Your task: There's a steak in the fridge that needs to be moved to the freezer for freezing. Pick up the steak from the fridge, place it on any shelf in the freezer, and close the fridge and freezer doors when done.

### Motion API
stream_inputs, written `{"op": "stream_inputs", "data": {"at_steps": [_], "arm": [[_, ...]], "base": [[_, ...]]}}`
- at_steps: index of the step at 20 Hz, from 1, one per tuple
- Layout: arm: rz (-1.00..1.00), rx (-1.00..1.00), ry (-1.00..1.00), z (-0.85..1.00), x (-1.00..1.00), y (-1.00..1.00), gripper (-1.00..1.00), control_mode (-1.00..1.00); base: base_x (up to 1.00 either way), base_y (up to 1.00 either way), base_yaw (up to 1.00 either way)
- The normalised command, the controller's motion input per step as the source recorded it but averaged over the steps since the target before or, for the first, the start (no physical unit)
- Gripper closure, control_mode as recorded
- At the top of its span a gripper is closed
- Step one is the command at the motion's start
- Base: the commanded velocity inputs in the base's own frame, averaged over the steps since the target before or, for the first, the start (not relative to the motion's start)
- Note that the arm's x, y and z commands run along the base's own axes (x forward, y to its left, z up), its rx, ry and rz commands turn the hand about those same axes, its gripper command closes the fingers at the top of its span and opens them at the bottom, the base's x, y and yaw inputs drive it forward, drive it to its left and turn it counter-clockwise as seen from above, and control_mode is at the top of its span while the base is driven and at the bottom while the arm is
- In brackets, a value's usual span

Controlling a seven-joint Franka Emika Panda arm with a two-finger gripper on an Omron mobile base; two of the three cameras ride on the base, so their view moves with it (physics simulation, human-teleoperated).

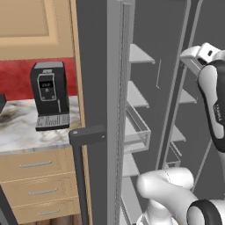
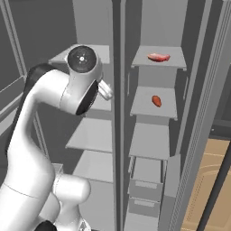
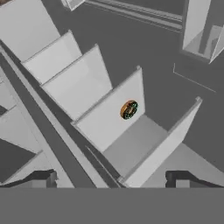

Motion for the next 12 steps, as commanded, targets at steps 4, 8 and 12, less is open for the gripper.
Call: {"op": "stream_inputs", "data": {"at_steps": [4,8,12], "arm": [[-0.58,0.33,-0.05,0.0,-0.51,0.08,-1.0,-1.0],[-0.64,0.55,-0.03,0.0,-0.37,0.15,-1.0,-1.0],[-0.57,0.68,-0.08,0.03,-0.17,0.01,-1.0,-1.0]], "base": [[0.0,0.0,0.0],[0.0,0.0,0.0],[0.0,0.0,0.0]]}}
